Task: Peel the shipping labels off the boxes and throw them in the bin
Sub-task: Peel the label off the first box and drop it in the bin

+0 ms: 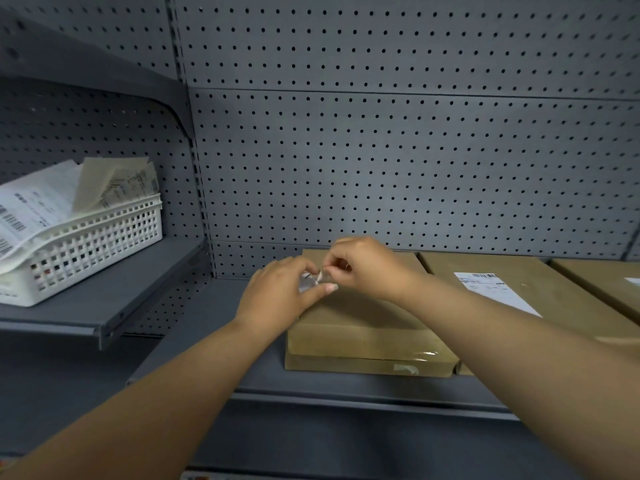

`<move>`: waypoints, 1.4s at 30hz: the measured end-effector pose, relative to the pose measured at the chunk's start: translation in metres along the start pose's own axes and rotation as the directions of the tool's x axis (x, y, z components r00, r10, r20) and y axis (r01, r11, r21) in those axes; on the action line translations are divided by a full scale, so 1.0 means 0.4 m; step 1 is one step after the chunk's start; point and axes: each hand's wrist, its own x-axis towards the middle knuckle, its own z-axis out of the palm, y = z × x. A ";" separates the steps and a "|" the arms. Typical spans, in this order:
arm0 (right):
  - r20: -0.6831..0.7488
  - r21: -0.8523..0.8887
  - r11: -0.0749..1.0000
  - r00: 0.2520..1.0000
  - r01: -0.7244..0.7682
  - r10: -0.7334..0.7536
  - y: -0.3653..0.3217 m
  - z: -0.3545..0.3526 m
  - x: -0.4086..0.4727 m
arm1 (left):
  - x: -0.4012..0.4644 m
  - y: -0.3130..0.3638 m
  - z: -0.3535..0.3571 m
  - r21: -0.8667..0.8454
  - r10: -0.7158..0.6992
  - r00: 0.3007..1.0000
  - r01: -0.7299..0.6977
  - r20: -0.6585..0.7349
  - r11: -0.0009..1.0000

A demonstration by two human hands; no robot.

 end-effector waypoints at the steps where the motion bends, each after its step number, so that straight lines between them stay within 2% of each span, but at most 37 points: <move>1: -0.005 0.049 0.999 1.000 -0.018 0.018 0.005 0.006 0.000 | 0.002 -0.003 -0.001 0.034 0.015 1.000 -0.015 0.003 0.999; 3: -0.026 0.174 0.981 0.996 -0.083 0.089 0.016 0.016 0.002 | 0.007 -0.010 -0.009 0.096 0.053 0.999 -0.051 -0.014 0.994; 5: -0.025 0.380 0.905 0.976 -0.191 0.216 0.027 0.018 0.003 | 0.012 -0.023 -0.023 0.178 0.098 0.993 -0.085 -0.063 0.980; 6: -0.013 0.426 0.869 0.958 -0.253 0.285 0.038 0.021 0.003 | 0.015 -0.031 -0.031 0.247 0.114 0.990 -0.090 -0.086 0.965; 7: 0.006 0.374 0.873 0.942 -0.313 0.335 0.050 0.025 0.005 | 0.018 -0.040 -0.038 0.329 0.128 0.986 -0.087 -0.105 0.940; 9: 0.099 0.039 0.904 0.902 -0.426 0.421 0.067 0.045 0.005 | 0.023 -0.056 -0.050 0.479 0.168 0.979 -0.093 -0.115 0.873; 11: 0.168 -0.160 0.873 0.859 -0.461 0.484 0.054 0.083 0.002 | 0.026 -0.064 -0.055 0.572 0.195 0.977 -0.111 -0.087 0.813; 13: 0.155 -0.160 0.897 0.887 -0.413 0.435 0.022 0.122 0.003 | 0.028 -0.067 -0.054 0.629 0.174 0.984 -0.111 -0.039 0.770; 15: 0.152 -0.069 0.964 0.952 -0.258 0.265 -0.017 0.147 0.000 | 0.029 -0.075 -0.051 0.670 0.141 0.990 -0.104 -0.001 0.735; 17: 0.228 0.013 0.993 0.967 -0.117 0.111 -0.031 0.145 -0.015 | 0.028 -0.087 -0.051 0.702 0.125 0.992 -0.104 0.022 0.705; 18: 0.264 0.015 0.996 0.961 -0.091 0.084 -0.018 0.133 -0.022 | 0.028 -0.094 -0.052 0.714 0.119 0.992 -0.105 0.030 0.692; 20: 0.277 -0.046 0.990 0.951 -0.132 0.140 0.037 0.112 -0.026 | 0.030 -0.108 -0.052 0.726 0.110 0.993 -0.107 0.043 0.679; 22: 0.209 -0.143 0.955 0.936 -0.258 0.284 0.083 0.097 -0.022 | 0.035 -0.119 -0.051 0.728 0.107 0.993 -0.116 0.059 0.676; 24: 0.136 -0.175 0.930 0.928 -0.323 0.348 0.083 0.105 -0.004 | 0.042 -0.126 -0.050 0.729 0.118 0.991 -0.127 0.064 0.672; 27: 0.149 -0.074 0.983 0.973 -0.167 0.177 0.012 0.150 0.014 | 0.052 -0.130 -0.042 0.723 0.139 0.988 -0.145 0.068 0.675; 30: 0.228 0.018 0.999 0.973 -0.031 0.026 -0.014 0.150 -0.010 | 0.062 -0.130 -0.040 0.705 0.169 0.984 -0.164 0.063 0.690; 32: 0.245 -0.019 0.998 0.967 -0.066 0.069 0.037 0.123 -0.020 | 0.065 -0.131 -0.039 0.698 0.196 0.979 -0.181 0.059 0.693; 35: 0.170 -0.110 0.963 0.949 -0.248 0.264 0.106 0.098 -0.017 | 0.069 -0.135 -0.033 0.684 0.232 0.972 -0.189 0.029 0.704; 36: 0.147 -0.106 0.959 0.950 -0.262 0.275 0.103 0.104 -0.008 | 0.071 -0.136 -0.029 0.677 0.240 0.971 -0.191 0.022 0.710; 39: 0.161 -0.020 0.992 0.979 -0.121 0.123 0.026 0.150 0.014 | 0.080 -0.139 -0.017 0.676 0.248 0.969 -0.194 0.017 0.711; 42: 0.231 0.057 0.998 0.973 -0.012 -0.001 -0.005 0.155 -0.013 | 0.083 -0.136 -0.013 0.672 0.261 0.965 -0.208 0.023 0.710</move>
